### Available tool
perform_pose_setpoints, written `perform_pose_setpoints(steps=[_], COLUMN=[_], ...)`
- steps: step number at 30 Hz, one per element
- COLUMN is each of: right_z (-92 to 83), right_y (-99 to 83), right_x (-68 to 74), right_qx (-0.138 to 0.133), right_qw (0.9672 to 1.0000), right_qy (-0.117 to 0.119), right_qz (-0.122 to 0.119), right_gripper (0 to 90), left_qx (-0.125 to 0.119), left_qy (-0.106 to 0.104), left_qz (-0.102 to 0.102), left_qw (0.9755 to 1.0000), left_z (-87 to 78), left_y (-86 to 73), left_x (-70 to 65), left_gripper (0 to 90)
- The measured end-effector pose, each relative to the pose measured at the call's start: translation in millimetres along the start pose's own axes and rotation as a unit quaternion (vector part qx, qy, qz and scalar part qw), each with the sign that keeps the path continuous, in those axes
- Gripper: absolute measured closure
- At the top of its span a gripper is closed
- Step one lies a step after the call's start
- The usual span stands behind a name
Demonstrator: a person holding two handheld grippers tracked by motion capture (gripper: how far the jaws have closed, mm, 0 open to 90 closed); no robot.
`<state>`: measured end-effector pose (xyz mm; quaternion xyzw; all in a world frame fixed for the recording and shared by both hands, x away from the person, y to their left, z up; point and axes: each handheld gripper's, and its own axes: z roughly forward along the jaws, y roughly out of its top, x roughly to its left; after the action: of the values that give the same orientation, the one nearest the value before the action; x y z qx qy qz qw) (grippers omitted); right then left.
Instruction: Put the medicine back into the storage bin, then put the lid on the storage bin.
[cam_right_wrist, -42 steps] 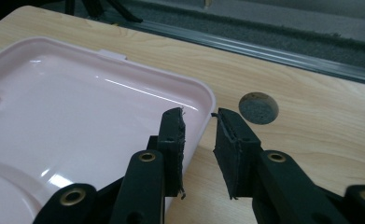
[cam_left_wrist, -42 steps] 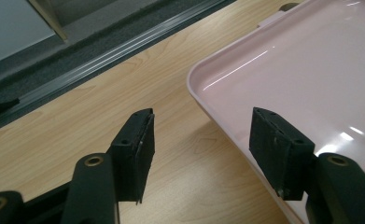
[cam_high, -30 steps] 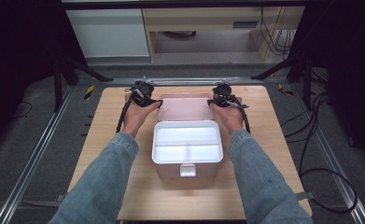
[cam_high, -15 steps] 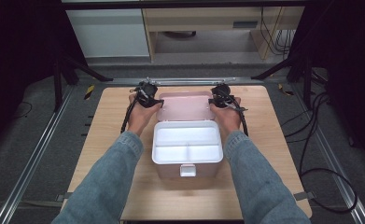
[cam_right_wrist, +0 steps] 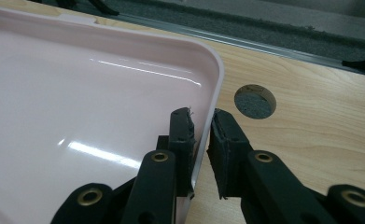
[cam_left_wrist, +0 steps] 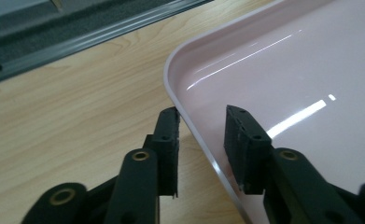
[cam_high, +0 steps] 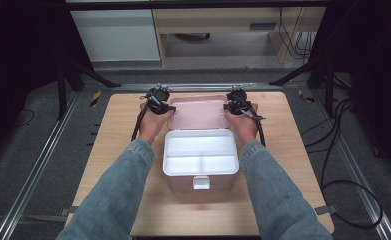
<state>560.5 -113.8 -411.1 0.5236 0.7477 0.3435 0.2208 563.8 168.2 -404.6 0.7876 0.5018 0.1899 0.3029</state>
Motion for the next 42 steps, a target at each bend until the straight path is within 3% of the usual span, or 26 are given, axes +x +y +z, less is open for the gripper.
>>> perform_pose_setpoints(steps=[1, 7, 10, 15, 18, 24, 42], right_z=[-0.5, -11.1, -16.7, -24.2, -29.7, -46.6, -97.7], right_y=[0.0, 2.4, 2.2, 4.3, 7.2, 13.6, 16.9], right_x=[-0.2, -1.4, -4.4, -7.2, -4.8, -2.1, 18.8], right_qx=[-0.001, -0.018, -0.025, -0.031, -0.033, -0.052, -0.109], right_qw=[1.0000, 0.9998, 0.9996, 0.9992, 0.9991, 0.9986, 0.9937], right_qy=[0.000, 0.002, 0.009, 0.017, 0.020, -0.007, -0.018], right_qz=[-0.001, 0.002, 0.006, 0.020, 0.014, 0.008, -0.020], right_gripper=[79.1, 78.4, 68.2, 59.6, 64.2, 80.5, 85.1], left_qx=[-0.004, -0.023, -0.039, -0.051, -0.059, -0.073, -0.111], left_qy=[-0.004, 0.017, 0.019, 0.023, 0.026, 0.025, 0.030], left_qz=[-0.012, -0.001, 0.001, 0.004, 0.005, 0.005, 0.023], left_qw=[0.9999, 0.9996, 0.9990, 0.9984, 0.9979, 0.9970, 0.9931], left_z=[-2.4, -17.4, -27.5, -37.9, -42.9, -56.8, -105.7], left_y=[0.8, 7.5, 11.3, 14.3, 15.2, 16.1, 6.9], left_x=[1.4, -6.6, -11.5, -16.9, -19.0, -21.3, -31.1], left_gripper=[71.8, 76.9, 79.1, 80.7, 81.2, 81.6, 80.4])
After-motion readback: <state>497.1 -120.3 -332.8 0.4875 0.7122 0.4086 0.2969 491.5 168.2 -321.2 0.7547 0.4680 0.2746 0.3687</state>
